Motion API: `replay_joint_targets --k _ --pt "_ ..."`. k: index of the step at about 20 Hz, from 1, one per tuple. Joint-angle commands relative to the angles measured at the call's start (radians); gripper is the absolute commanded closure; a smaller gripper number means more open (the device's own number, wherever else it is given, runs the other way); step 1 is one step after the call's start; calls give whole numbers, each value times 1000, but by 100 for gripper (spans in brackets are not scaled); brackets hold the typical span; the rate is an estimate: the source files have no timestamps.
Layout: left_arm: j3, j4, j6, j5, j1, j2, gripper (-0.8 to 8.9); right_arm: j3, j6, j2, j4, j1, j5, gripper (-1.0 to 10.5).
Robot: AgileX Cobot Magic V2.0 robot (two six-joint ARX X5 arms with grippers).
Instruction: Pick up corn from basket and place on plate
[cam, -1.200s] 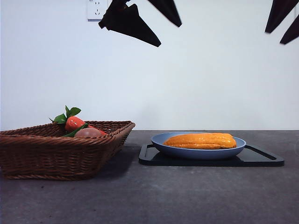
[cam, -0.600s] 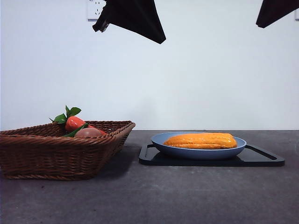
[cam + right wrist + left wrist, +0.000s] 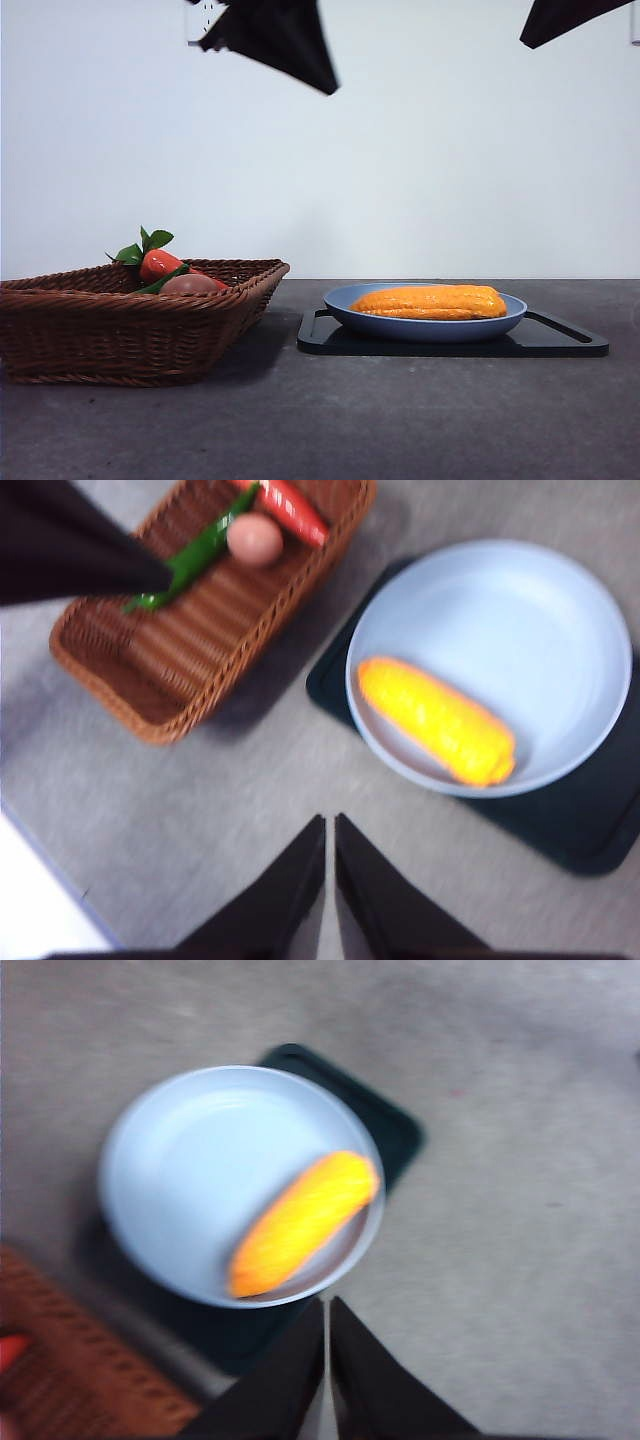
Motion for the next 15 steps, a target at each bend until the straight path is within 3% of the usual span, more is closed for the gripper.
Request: replay_joint_targets --k 1,5,8,15 --pt "24 2 87 -13 20 -22 806 11 -10 12 38 1 -2 945" --pt "4 67 112 -40 137 -187 806 11 -10 12 101 1 -2 945" --pt "-54 117 105 -40 294 -346 806 11 -10 12 146 1 -2 945" --pt "-488 399 92 -40 645 -791 806 11 -10 12 248 0 -1 945"
